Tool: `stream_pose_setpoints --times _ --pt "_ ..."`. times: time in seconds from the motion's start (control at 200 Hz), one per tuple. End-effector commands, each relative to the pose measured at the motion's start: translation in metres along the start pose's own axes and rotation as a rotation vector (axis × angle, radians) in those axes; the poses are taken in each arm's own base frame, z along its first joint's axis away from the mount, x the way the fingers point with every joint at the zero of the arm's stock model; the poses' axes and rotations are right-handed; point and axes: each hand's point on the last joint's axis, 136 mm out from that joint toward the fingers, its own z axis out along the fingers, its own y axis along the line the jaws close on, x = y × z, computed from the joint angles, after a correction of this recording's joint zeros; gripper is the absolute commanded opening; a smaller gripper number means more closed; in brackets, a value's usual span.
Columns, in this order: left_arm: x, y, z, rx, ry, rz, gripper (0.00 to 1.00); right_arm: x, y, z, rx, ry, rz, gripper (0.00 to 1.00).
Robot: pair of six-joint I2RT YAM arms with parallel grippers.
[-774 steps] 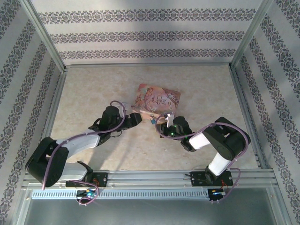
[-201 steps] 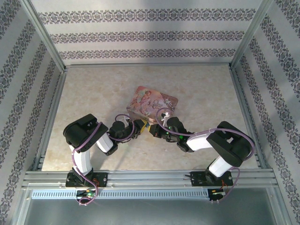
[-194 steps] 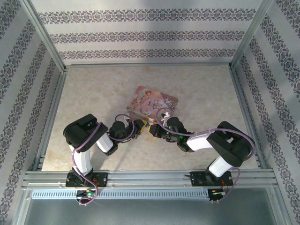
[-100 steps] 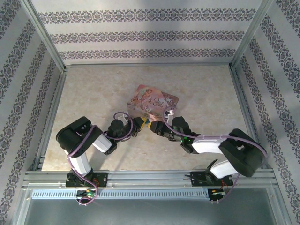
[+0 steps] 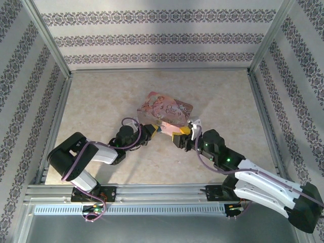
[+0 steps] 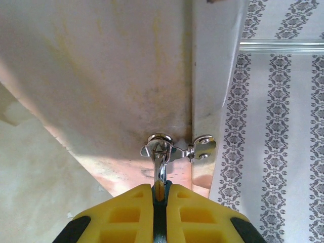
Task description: Unlock a padlock with a key
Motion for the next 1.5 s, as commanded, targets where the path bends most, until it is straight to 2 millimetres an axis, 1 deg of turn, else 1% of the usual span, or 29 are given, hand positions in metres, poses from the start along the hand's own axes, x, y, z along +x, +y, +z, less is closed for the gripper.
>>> stream_pose_setpoints --times 0.0,0.075,0.155,0.285,0.43,0.555,0.6,0.675,0.785,0.85,0.915,0.995,1.194,1.344,1.494 --pt "0.003 -0.031 -0.001 0.071 0.007 0.053 0.09 0.000 -0.003 -0.008 0.069 0.039 -0.352 0.53" --pt "0.003 -0.035 -0.003 0.077 0.005 0.054 0.08 0.000 0.003 -0.007 0.068 0.059 -0.501 0.55" --pt "0.003 -0.037 -0.004 0.075 0.005 0.056 0.07 -0.001 0.006 -0.004 0.088 0.088 -0.649 0.54" --pt "0.003 -0.042 -0.004 0.081 0.005 0.056 0.07 0.003 0.011 0.004 0.087 0.120 -0.885 0.53" --pt "0.004 -0.045 -0.005 0.093 0.007 0.041 0.07 0.012 0.015 0.012 0.044 0.156 -1.089 0.63" --pt "0.004 -0.046 -0.005 0.093 0.006 0.037 0.06 0.018 0.015 0.018 0.026 0.174 -1.190 0.68" --pt "0.004 -0.048 -0.005 0.096 0.005 0.038 0.07 0.020 0.016 0.020 0.015 0.177 -1.209 0.73" --pt "0.004 -0.051 -0.005 0.100 0.006 0.036 0.06 0.024 0.018 0.024 -0.004 0.187 -1.236 0.78" --pt "0.004 -0.053 -0.005 0.103 0.008 0.024 0.06 0.030 0.019 0.033 -0.015 0.211 -1.249 0.79" --pt "0.005 -0.052 -0.004 0.092 0.011 0.009 0.06 0.033 0.021 0.037 -0.032 0.225 -1.254 0.77" --pt "0.006 -0.051 -0.003 0.075 0.021 -0.003 0.03 0.034 0.022 0.043 -0.043 0.236 -1.258 0.71" --pt "0.007 -0.050 -0.003 0.059 0.025 -0.006 0.02 0.035 0.023 0.050 -0.059 0.246 -1.255 0.66" --pt "0.005 -0.053 -0.006 0.044 0.016 0.003 0.02 0.035 0.016 0.065 -0.064 0.265 -1.251 0.61" --pt "0.006 -0.057 -0.006 0.045 0.021 -0.009 0.00 0.033 0.015 0.075 -0.061 0.263 -1.243 0.51" --pt "0.006 -0.059 -0.005 0.046 0.026 -0.016 0.00 0.034 0.013 0.083 -0.053 0.265 -1.245 0.46"
